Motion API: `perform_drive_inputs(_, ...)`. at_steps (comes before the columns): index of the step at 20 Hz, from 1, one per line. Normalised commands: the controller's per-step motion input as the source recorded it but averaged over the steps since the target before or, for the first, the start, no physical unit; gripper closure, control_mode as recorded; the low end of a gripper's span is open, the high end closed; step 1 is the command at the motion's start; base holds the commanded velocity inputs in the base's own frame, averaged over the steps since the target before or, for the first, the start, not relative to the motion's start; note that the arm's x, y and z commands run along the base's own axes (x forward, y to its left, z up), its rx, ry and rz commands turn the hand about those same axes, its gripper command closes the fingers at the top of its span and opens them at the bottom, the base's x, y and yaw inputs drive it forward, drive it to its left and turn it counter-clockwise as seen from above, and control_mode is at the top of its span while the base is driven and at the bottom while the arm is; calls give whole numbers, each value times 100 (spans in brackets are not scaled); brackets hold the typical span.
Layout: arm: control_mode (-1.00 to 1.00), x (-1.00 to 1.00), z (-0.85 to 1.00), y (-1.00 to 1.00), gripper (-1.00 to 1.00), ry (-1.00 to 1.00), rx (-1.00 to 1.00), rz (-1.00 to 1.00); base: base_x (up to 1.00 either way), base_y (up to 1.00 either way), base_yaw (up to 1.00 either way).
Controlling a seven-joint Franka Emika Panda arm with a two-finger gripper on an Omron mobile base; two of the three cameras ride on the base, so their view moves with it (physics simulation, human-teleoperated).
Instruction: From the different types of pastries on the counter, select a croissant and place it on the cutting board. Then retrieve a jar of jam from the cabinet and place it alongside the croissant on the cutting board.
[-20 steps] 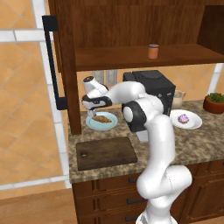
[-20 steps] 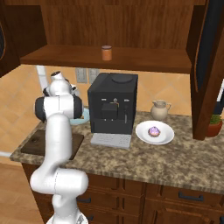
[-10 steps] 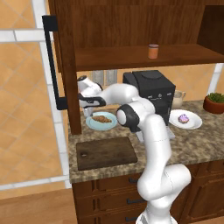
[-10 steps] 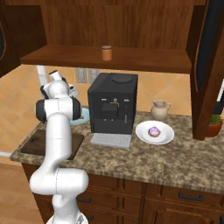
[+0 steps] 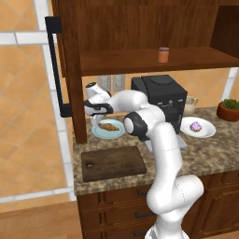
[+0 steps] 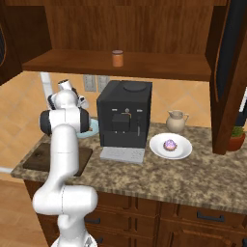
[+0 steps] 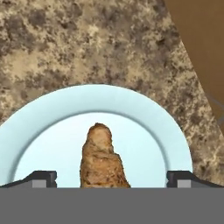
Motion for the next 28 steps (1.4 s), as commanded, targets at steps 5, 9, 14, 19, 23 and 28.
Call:
perform_drive_inputs(5,-100,-18,-7,-15,-100,0,0,0,0,0,0)
perform_drive_inputs(9,-100,-37,-17,-11,-100,0,3,0,0,0,0)
perform_drive_inputs(14,-100,-14,-12,-4,-100,0,4,0,0,0,0)
perform_drive_inputs(19,-100,0,-13,-15,-100,0,1,0,0,0,0)
perform_drive_inputs(23,-100,5,-16,-15,-100,0,0,0,0,0,0)
perform_drive_inputs(28,-100,4,-21,-5,-100,0,0,0,0,0,0)
